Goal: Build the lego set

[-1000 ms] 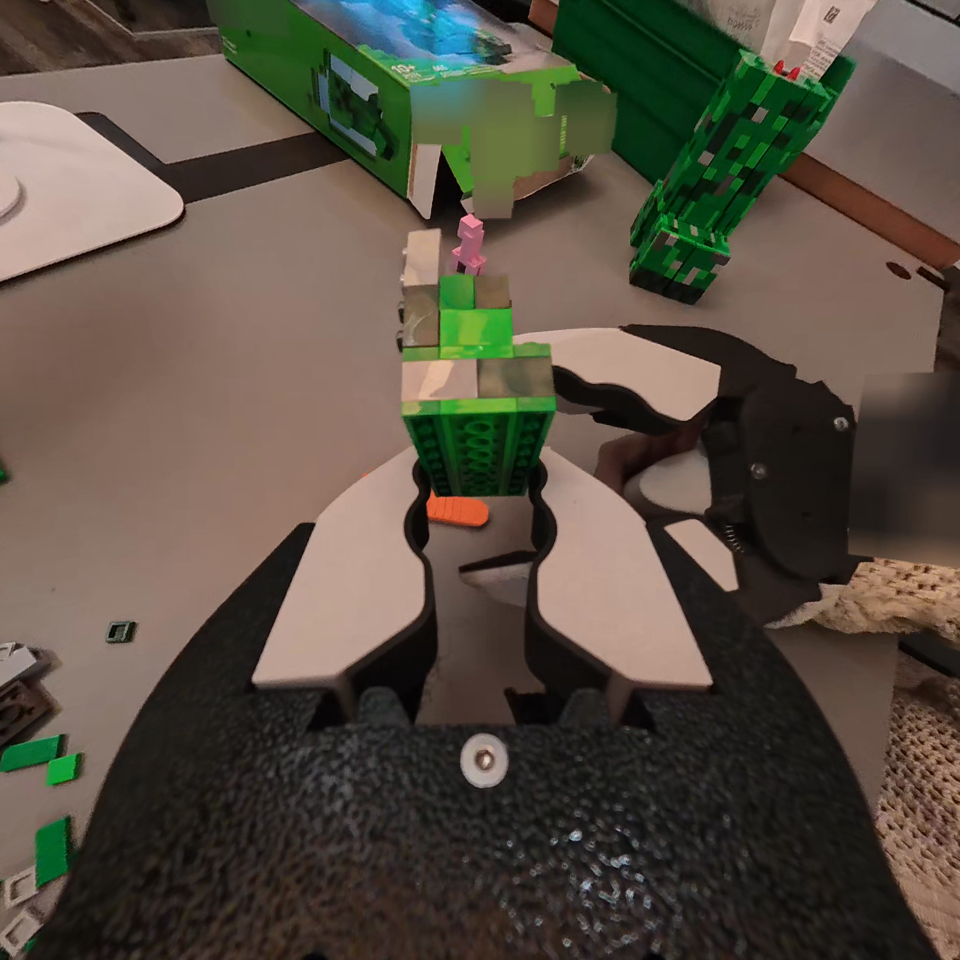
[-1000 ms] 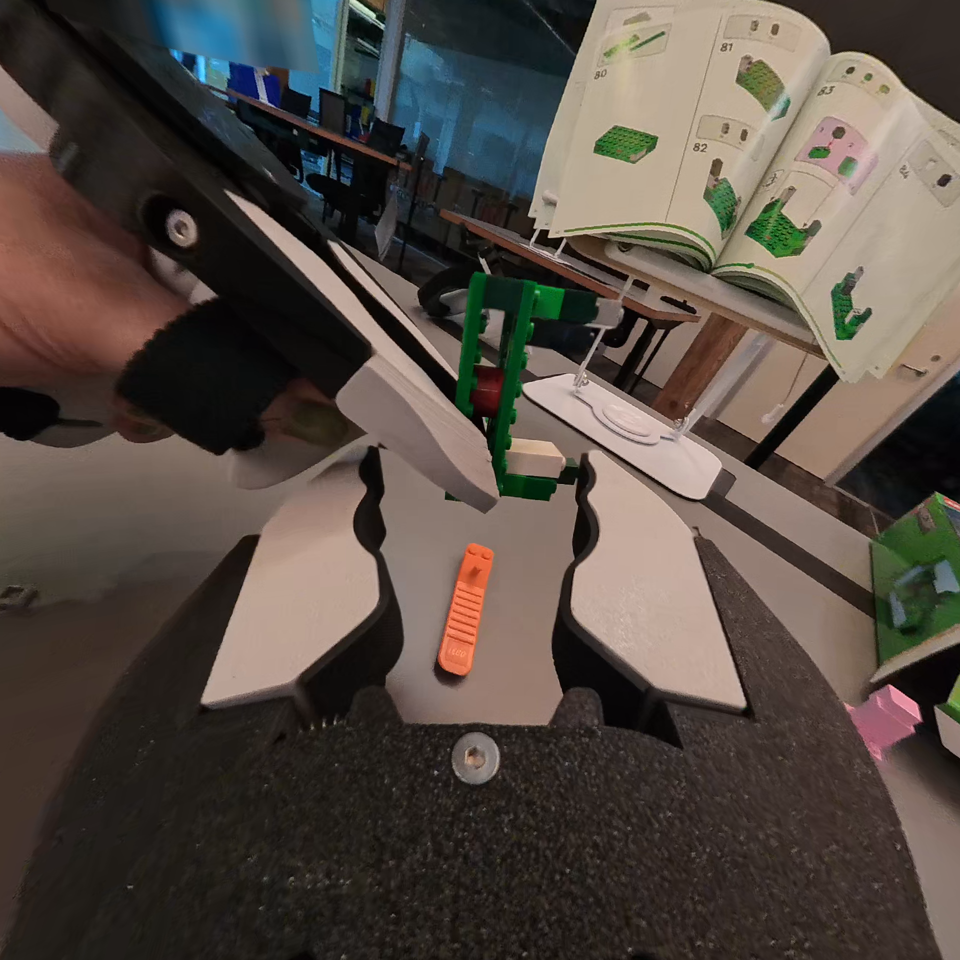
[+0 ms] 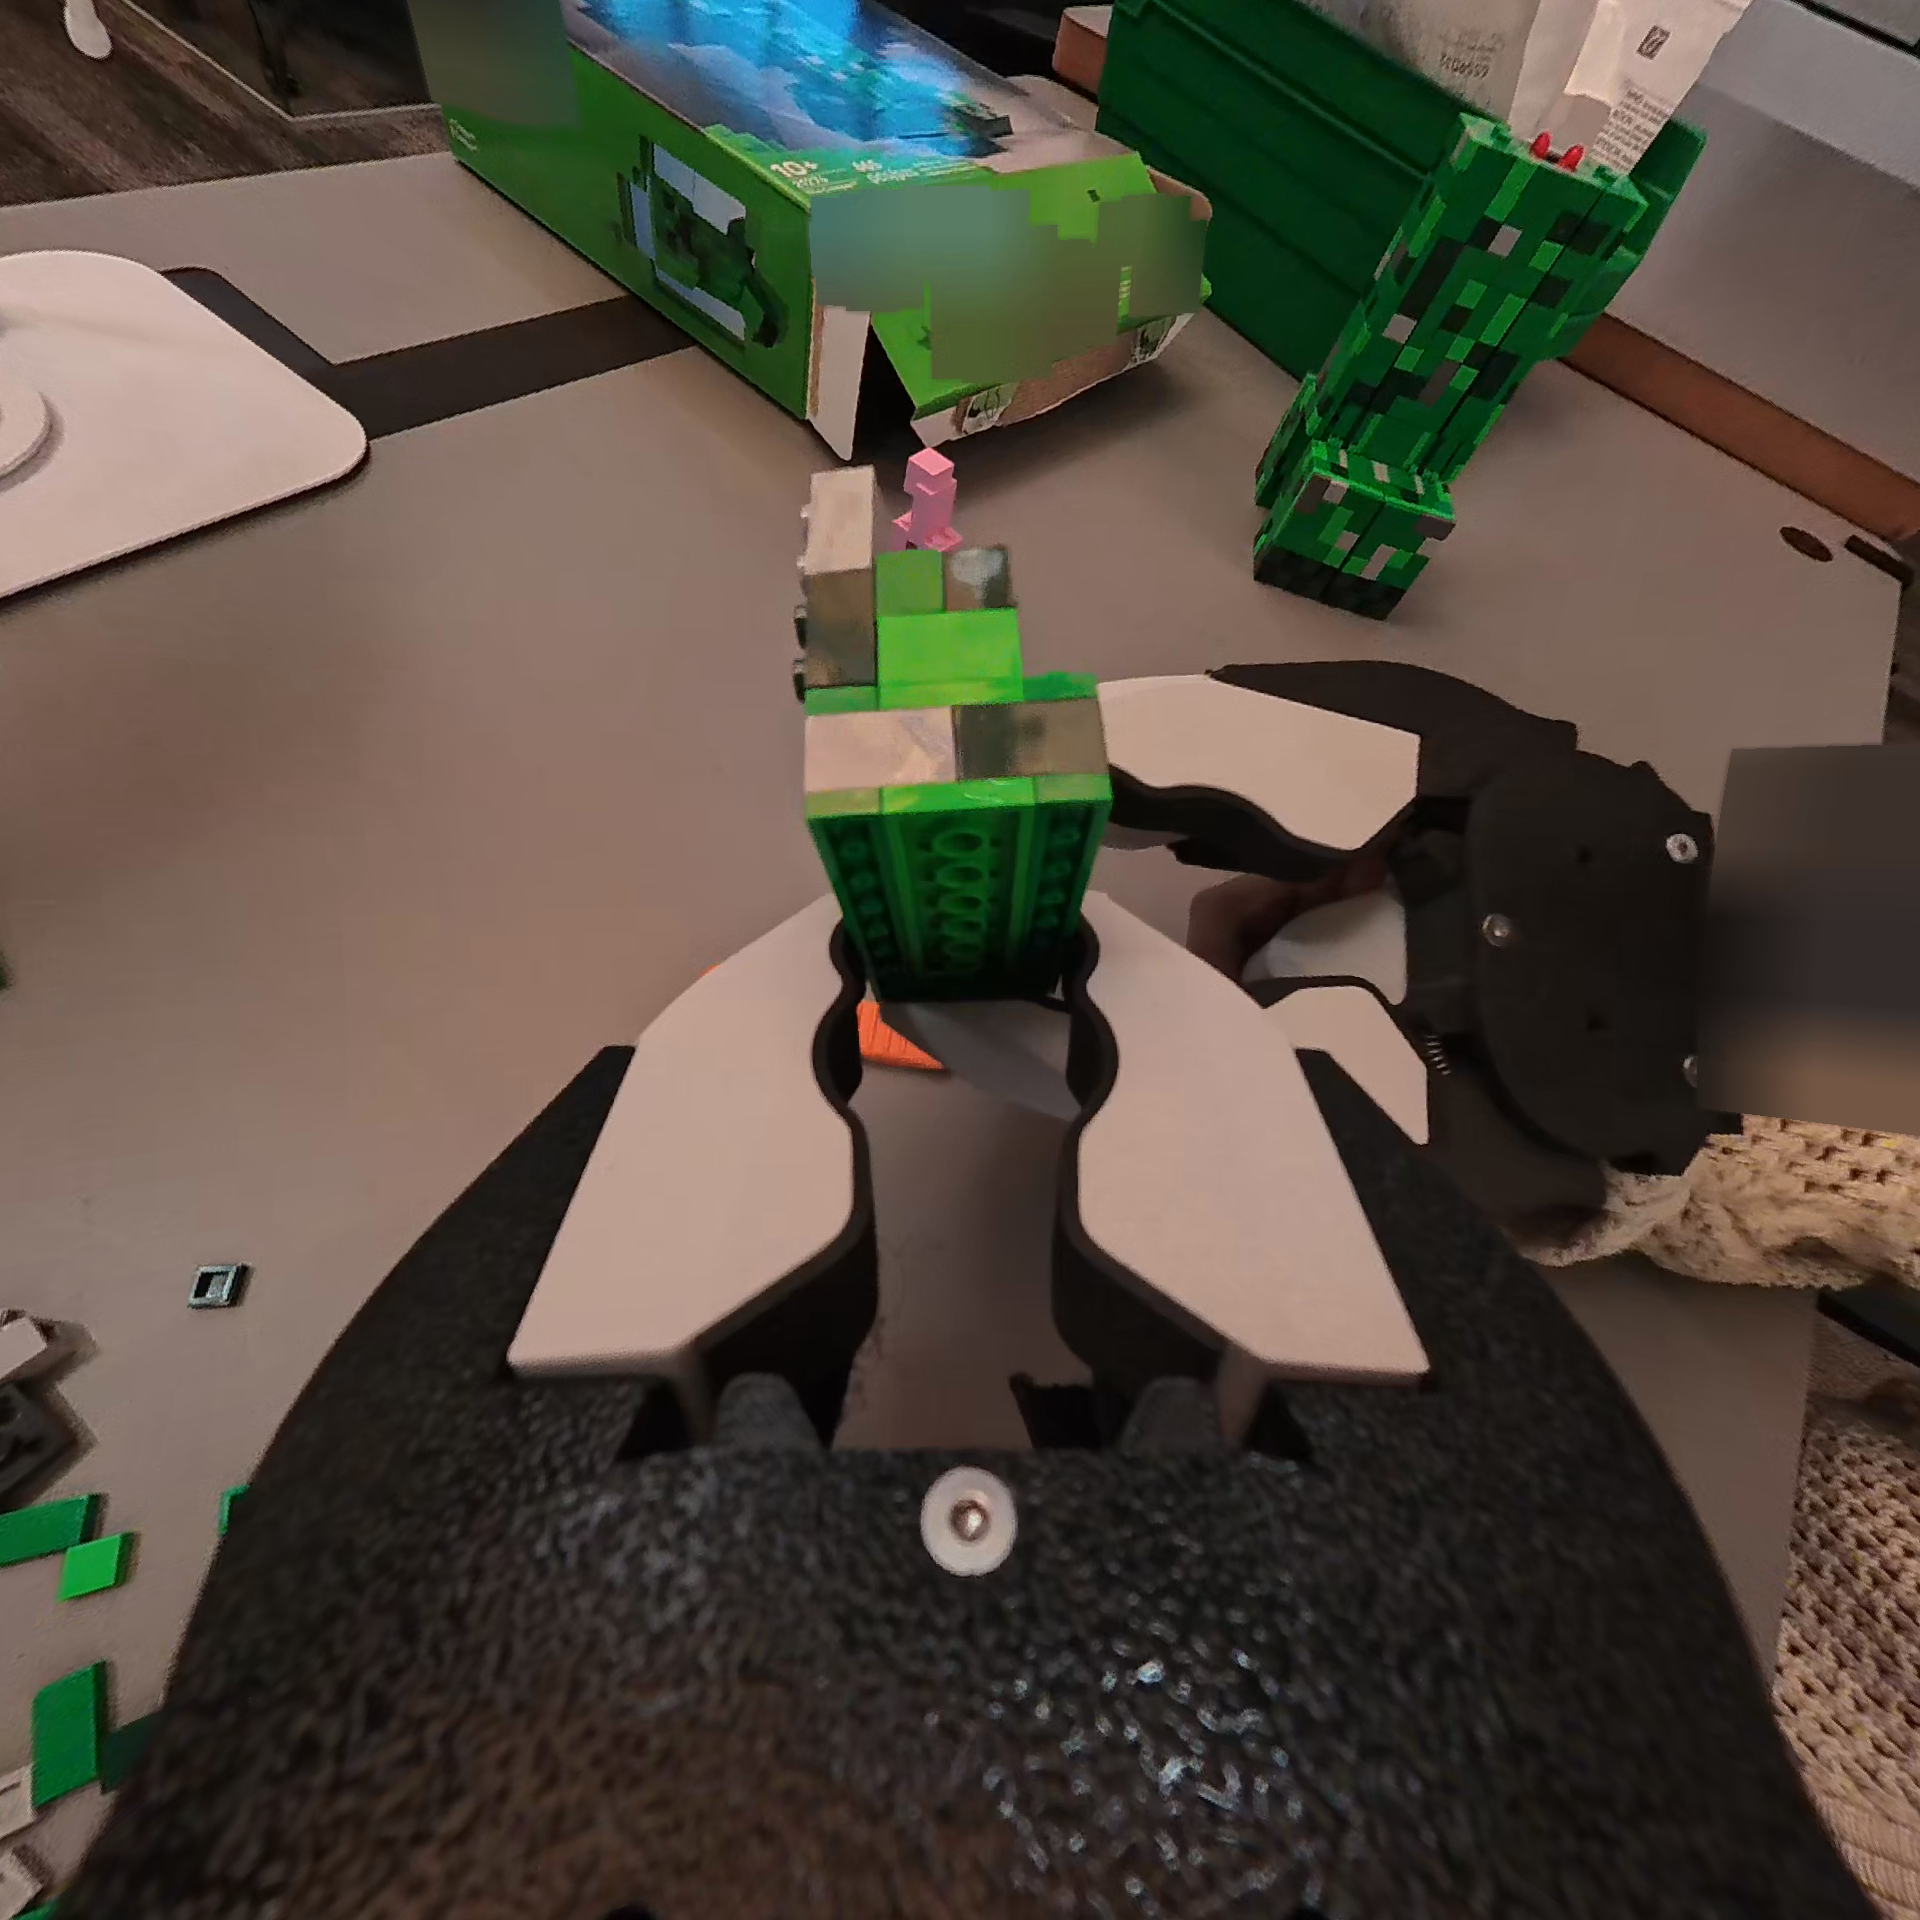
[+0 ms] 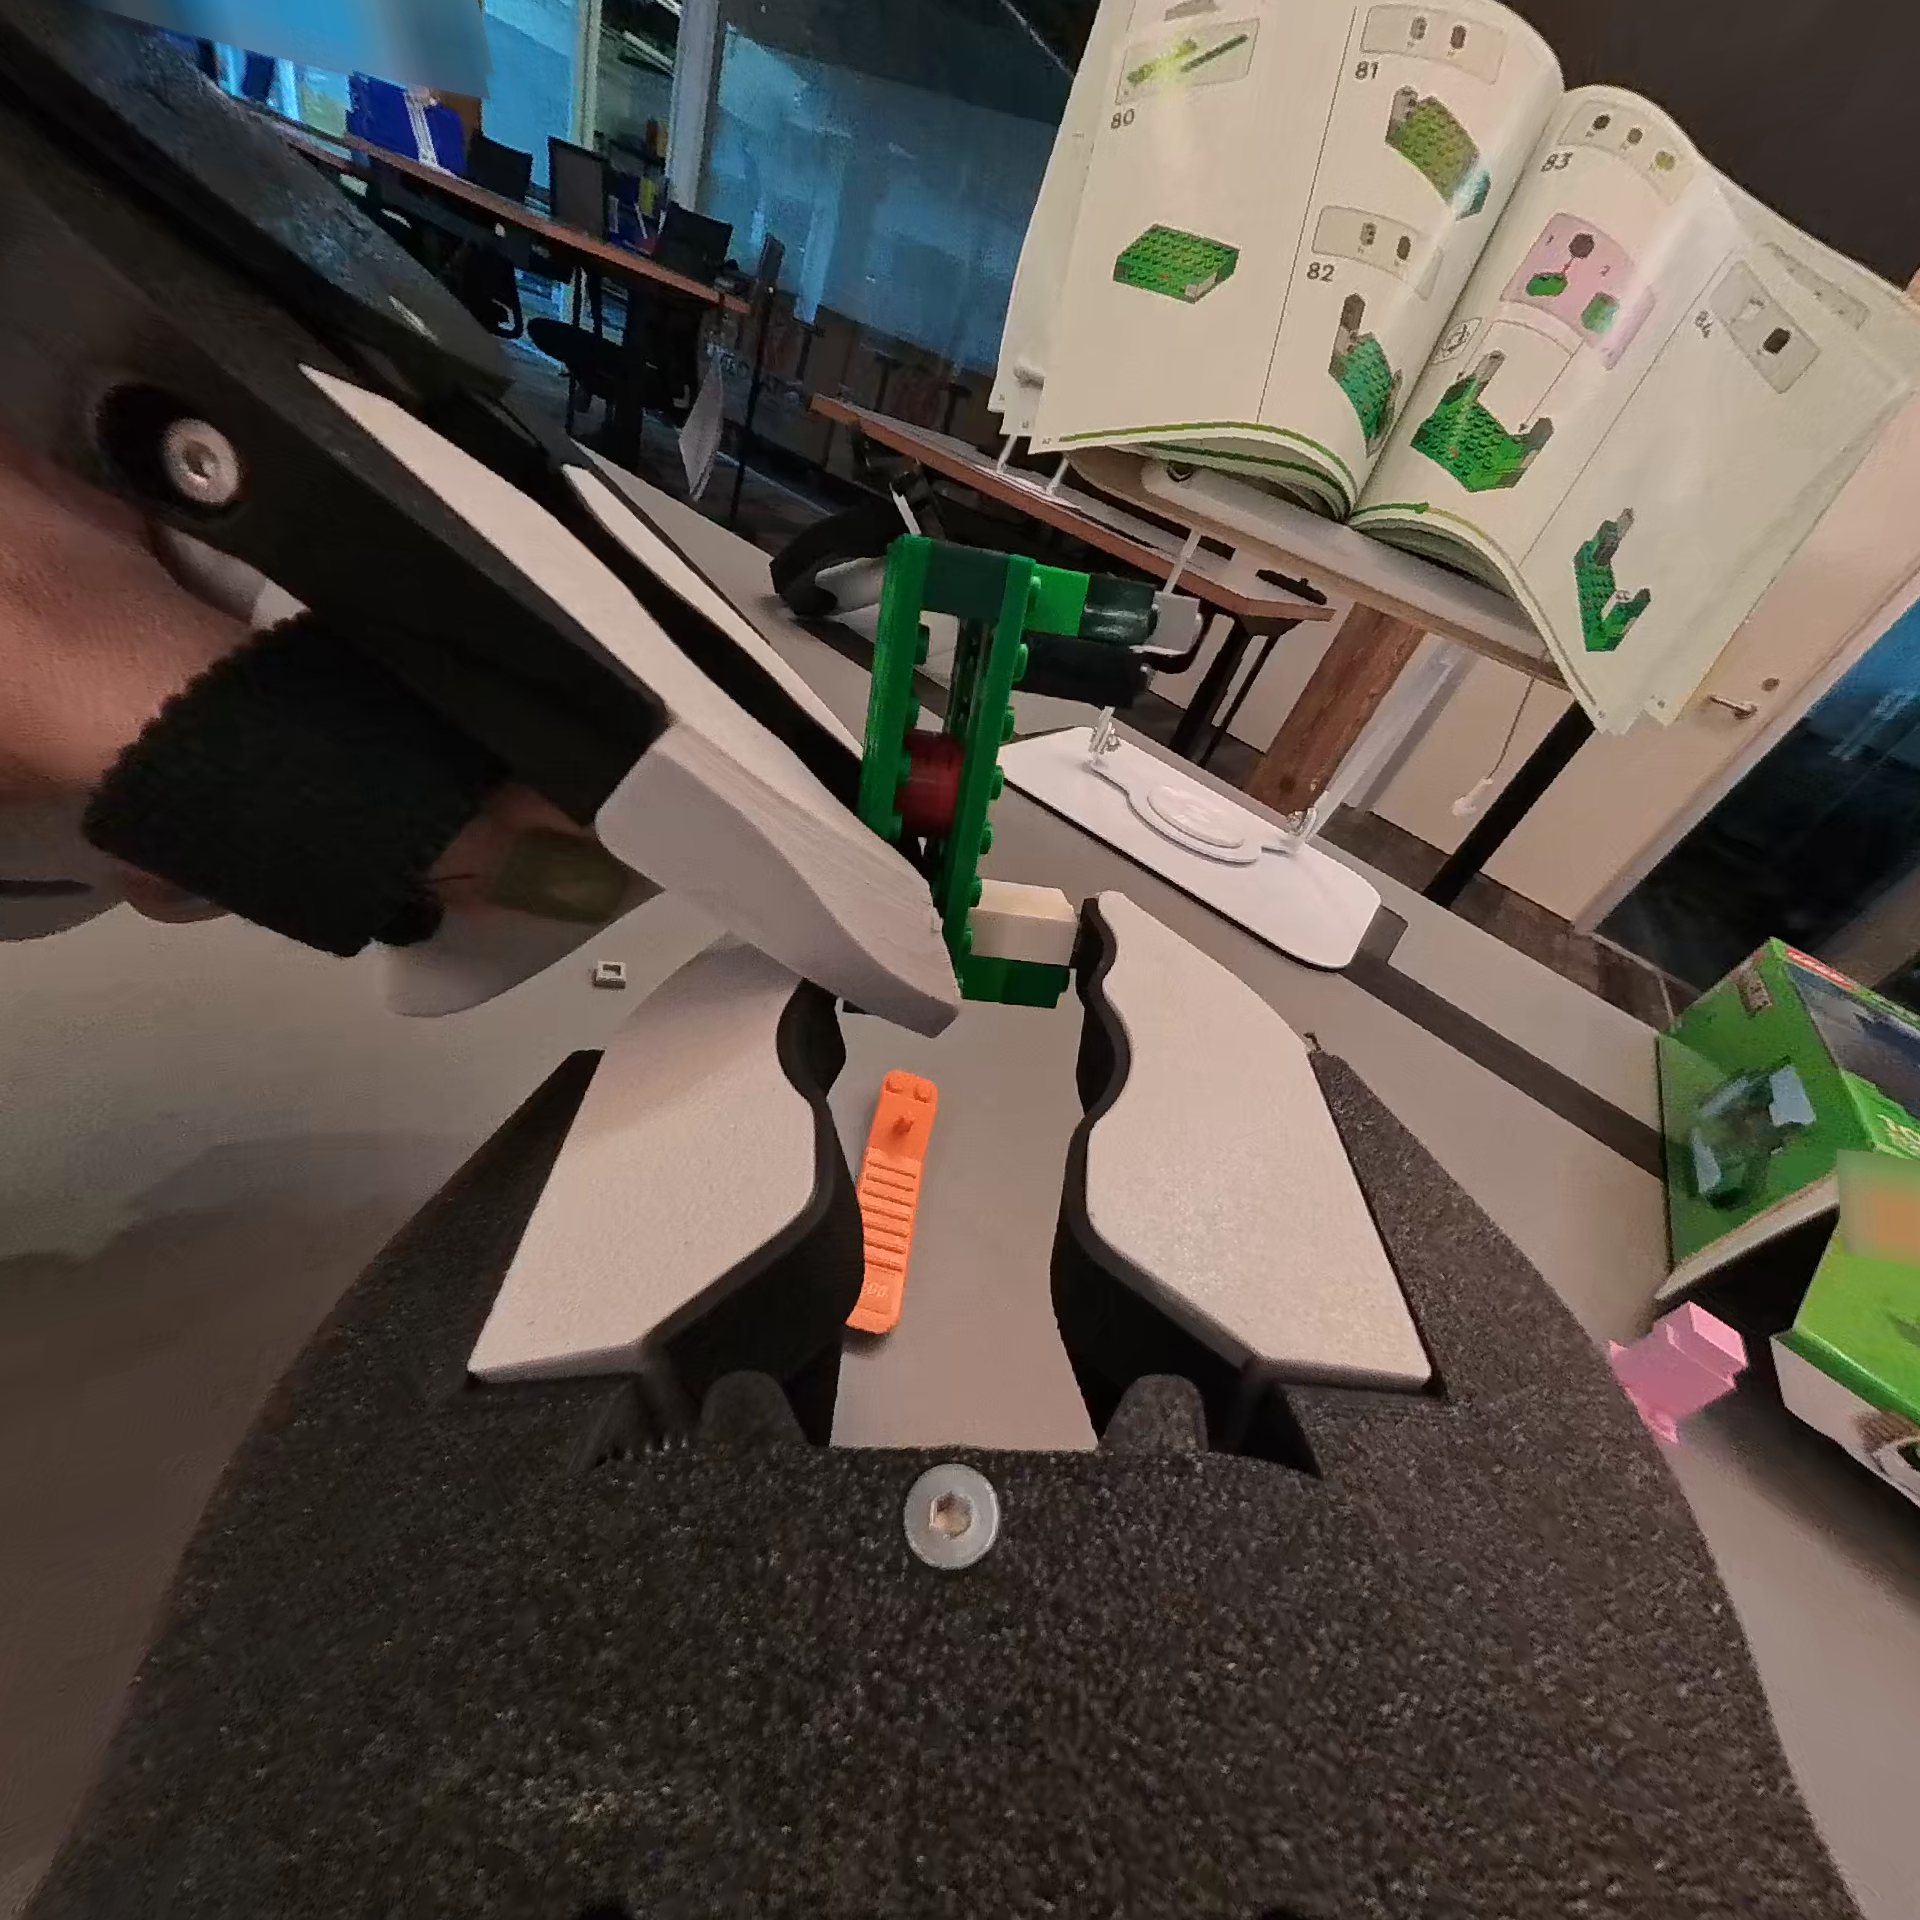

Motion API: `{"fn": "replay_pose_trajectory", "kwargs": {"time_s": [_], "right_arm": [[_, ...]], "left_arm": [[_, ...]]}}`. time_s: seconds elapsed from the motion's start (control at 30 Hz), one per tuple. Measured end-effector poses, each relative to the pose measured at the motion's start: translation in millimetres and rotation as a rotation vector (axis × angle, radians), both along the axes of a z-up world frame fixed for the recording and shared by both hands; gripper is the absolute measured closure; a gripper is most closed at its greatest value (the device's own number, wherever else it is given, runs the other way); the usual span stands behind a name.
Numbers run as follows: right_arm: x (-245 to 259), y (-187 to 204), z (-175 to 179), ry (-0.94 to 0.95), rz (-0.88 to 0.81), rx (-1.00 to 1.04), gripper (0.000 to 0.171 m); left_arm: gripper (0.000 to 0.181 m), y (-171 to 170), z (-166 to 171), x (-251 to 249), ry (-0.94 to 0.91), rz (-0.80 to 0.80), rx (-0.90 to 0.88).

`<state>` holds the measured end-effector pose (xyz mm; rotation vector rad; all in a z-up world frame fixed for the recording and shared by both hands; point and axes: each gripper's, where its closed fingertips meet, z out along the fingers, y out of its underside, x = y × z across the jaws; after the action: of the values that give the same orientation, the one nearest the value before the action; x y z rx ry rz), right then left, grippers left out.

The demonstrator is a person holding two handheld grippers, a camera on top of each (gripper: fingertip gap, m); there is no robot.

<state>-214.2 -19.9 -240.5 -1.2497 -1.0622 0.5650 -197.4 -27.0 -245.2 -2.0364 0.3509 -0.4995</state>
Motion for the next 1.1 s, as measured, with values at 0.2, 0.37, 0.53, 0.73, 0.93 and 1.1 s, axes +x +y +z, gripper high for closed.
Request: {"fn": "replay_pose_trajectory", "kwargs": {"time_s": [0.2,0.37,0.53,0.73,0.93,1.1], "right_arm": [[-1,-1,1,0.009,0.021,-0.014,0.129],[-4,0,-7,-0.021,0.032,-0.029,0.128],[-4,-4,-5,-0.013,0.069,-0.027,0.088],[13,-30,13,0.127,0.463,-0.194,0.096],[40,-52,61,0.414,0.860,-0.535,0.112],[39,-68,60,0.344,0.881,-0.437,0.131]], "left_arm": [[0.145,0,2,0,-0.002,0.005,0.013],[0.145,1,-5,-4,0.009,0.006,0.008],[0.145,2,9,-15,0.023,-0.032,0.192],[0.145,-36,57,-5,-0.291,-0.352,0.492],[0.145,-60,64,20,-0.330,-0.554,0.602],[0.145,-59,57,33,-0.294,-0.577,0.595]]}}
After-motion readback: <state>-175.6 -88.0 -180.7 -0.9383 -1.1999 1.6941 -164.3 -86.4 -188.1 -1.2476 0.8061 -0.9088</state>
